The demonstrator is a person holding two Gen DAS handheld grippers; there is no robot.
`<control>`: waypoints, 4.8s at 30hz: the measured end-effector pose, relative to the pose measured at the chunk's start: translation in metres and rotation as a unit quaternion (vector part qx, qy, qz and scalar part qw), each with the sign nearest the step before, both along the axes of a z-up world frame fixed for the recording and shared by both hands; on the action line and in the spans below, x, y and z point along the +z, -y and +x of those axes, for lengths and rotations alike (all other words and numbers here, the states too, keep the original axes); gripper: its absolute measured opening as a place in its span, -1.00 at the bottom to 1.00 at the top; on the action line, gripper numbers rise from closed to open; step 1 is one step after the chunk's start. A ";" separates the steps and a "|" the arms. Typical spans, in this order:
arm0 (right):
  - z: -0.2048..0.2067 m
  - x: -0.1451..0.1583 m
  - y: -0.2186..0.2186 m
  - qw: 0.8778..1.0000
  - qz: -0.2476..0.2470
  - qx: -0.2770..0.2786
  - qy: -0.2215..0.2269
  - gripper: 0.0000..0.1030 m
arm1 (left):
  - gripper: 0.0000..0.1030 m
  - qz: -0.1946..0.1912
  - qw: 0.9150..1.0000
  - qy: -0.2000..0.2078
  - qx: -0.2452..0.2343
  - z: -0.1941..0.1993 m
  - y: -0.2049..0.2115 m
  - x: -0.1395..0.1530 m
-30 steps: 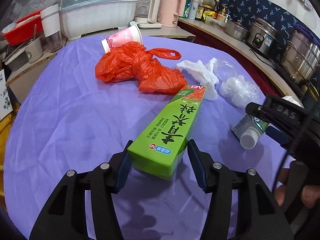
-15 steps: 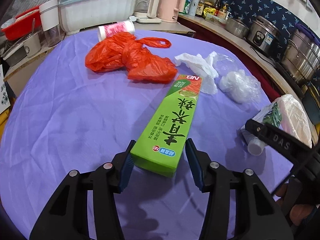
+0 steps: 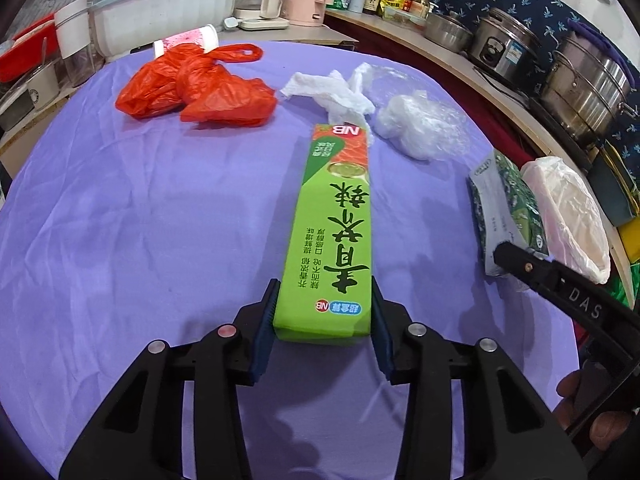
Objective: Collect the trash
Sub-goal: 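Grasp the green snack box with the left tool while the right tool grasps the green milk carton, then carry the green box and milk carton over the trash bin, then open both tools to drop the box and carton into the bin, then move both tools back over the red bag and clear plastic bag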
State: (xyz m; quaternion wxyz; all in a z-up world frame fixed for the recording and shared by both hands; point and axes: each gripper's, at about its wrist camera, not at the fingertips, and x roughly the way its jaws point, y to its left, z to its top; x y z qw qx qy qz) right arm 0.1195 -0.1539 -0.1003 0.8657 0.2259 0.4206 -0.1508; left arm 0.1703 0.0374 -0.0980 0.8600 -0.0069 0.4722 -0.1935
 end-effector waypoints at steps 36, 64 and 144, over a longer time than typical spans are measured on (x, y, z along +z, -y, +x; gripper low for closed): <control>-0.075 0.066 0.050 0.995 0.013 -0.012 0.097 -0.16 | -0.27 -0.009 0.997 0.071 -0.024 -0.064 0.048 0.092; -0.178 0.085 0.232 0.981 -0.013 -0.156 0.118 -0.15 | -0.26 -0.004 0.972 0.063 -0.225 -0.120 0.287 0.101; 0.006 0.095 0.025 0.992 -0.033 0.073 0.100 0.06 | 0.34 0.010 0.994 0.065 0.089 0.039 0.011 0.096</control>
